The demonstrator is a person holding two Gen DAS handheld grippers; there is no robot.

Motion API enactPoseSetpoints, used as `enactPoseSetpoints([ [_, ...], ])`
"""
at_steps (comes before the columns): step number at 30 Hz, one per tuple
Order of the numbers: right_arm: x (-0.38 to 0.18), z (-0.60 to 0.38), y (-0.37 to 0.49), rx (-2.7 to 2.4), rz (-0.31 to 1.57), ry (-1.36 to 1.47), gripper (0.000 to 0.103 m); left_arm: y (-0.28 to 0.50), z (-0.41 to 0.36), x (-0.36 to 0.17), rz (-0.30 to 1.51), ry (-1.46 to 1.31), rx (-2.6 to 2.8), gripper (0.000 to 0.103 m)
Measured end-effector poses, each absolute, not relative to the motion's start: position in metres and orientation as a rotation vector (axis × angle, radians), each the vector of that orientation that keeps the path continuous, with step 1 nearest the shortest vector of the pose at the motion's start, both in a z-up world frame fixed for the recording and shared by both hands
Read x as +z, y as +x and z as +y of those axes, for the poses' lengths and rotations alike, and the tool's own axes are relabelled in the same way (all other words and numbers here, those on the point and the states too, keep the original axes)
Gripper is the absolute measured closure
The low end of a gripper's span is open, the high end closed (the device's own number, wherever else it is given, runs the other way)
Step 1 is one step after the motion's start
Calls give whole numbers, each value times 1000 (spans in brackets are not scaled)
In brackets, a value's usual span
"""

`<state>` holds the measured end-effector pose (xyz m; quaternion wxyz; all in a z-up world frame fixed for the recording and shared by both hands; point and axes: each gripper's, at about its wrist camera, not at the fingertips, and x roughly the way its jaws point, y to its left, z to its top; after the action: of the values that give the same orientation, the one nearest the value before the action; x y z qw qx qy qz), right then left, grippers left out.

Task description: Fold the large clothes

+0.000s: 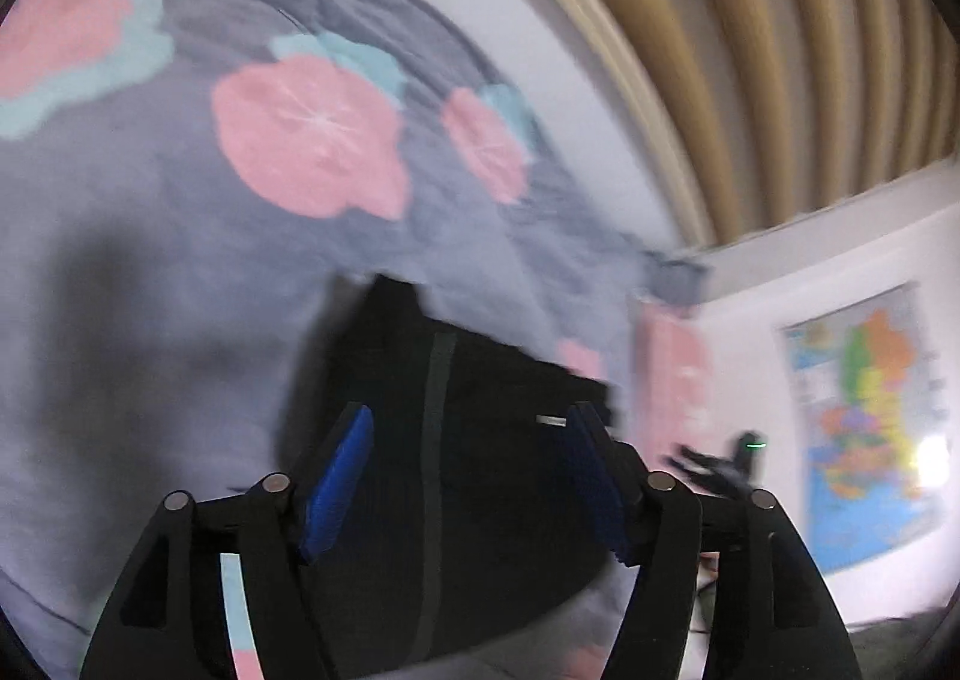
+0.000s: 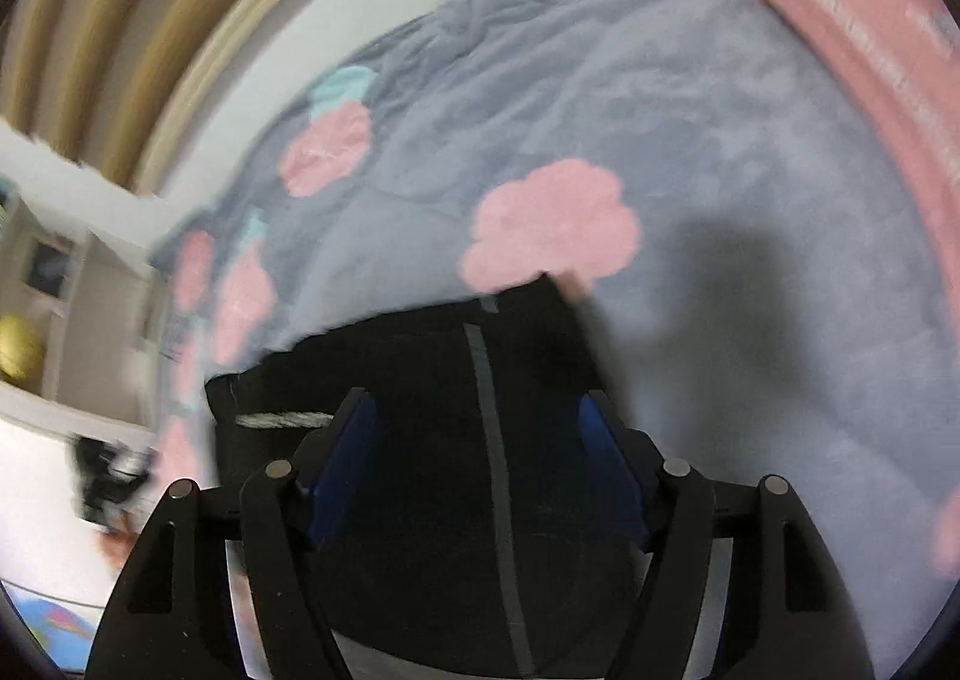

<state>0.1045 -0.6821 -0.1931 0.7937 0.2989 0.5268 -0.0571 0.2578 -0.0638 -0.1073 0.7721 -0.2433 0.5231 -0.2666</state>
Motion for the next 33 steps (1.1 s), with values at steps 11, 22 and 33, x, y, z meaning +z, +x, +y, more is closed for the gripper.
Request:
enactPoseSetpoints([
  [11,-282,-676,158,-166,1288,420,29,319,-121,-205,1298,-411,-408,34],
  [22,-244,-642,159,-223,1184,206,86,300,-119,-169,1170,-389,-386,89],
  [33,-267,-641,221,-322,1213,134,88,345,-128,-186,1165,-407,-240,89],
])
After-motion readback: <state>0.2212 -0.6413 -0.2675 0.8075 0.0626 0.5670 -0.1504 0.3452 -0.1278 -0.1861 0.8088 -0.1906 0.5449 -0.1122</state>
